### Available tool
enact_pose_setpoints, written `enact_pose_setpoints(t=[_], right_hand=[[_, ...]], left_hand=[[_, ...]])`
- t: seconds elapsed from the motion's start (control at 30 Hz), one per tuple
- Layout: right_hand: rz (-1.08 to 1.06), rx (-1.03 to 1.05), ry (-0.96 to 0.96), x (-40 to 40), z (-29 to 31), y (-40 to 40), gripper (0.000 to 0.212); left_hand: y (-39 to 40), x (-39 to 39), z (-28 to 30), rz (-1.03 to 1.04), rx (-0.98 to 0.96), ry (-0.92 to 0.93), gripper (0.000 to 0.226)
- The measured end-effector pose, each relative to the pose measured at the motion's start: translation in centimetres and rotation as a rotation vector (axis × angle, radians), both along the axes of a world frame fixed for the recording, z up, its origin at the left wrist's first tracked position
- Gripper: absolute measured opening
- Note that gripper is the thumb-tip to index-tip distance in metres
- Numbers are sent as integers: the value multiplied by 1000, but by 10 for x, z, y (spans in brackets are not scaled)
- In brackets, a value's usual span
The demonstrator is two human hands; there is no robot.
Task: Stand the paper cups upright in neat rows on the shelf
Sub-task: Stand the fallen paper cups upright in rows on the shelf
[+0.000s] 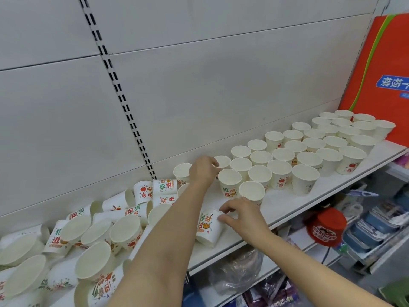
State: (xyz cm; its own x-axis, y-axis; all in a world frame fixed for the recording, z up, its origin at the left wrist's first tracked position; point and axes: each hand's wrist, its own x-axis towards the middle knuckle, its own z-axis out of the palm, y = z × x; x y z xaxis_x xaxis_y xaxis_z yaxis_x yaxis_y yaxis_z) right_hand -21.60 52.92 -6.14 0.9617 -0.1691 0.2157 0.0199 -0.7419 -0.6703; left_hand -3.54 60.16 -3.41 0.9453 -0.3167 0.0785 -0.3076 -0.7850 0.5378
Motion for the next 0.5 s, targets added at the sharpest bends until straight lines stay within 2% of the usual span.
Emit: enact_pose_setpoints(t=[0.07,0.17,0.27,0.3,0.4,0.5], right_hand=[[6,136,54,1,1,3,11],[29,252,104,-2,3,8,4],[76,298,41,-8,11,9,3],[83,228,-22,-10,15,6,3],[87,-201,-324,-5,23,-7,6],[123,-474,-432,11,20,-22,8]], left_hand=[[3,2,3,-6,7,-31,33],[12,0,7,-4,4,-81,32],[26,-2,11,-8,20,-130,27],[32,-3,13,-13,31,-147,26],[55,-7,20,-36,66,-183,25],[76,-9,26,-35,93,-186,25]])
